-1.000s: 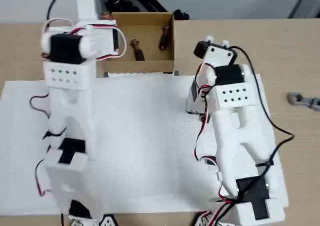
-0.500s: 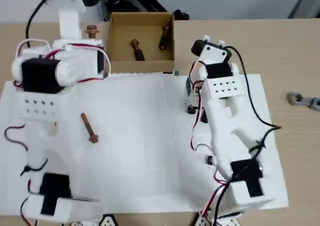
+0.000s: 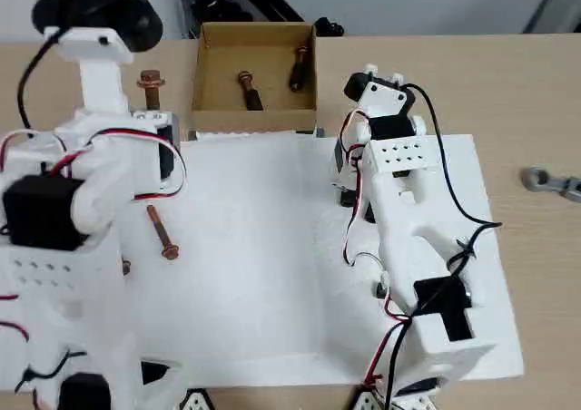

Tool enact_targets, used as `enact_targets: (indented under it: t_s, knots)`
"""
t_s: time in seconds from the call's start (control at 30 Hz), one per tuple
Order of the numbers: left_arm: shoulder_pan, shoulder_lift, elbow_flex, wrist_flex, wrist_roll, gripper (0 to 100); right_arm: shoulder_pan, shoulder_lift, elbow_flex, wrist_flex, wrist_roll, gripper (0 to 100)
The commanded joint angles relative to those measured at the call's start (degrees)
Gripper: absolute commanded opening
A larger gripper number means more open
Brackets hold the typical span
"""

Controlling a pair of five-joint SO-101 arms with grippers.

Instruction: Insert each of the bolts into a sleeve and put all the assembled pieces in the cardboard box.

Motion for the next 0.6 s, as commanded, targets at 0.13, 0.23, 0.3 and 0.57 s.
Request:
enact_targets:
  t_s: [0.13, 0.23, 0.3, 0.57]
  knots:
    - [0.0, -5.3, 5.1, -4.6, -0.2, 0, -1.1, -0.4, 2.5, -6.3, -0.7, 25.8]
    - [-0.1, -5.7, 5.8, -4.7, -0.1, 0, -2.9, -0.4, 5.5, -10.1, -0.7, 25.8]
    - [-0.2, -5.8, 5.8, -4.5, -0.1, 0, -4.2, -0.4, 7.4, -13.1, -0.6, 25.8]
    - [-0.2, -5.8, 5.8, -4.3, -0.4, 0, -4.6, 0.3, 15.3, -22.8, -0.4, 25.8]
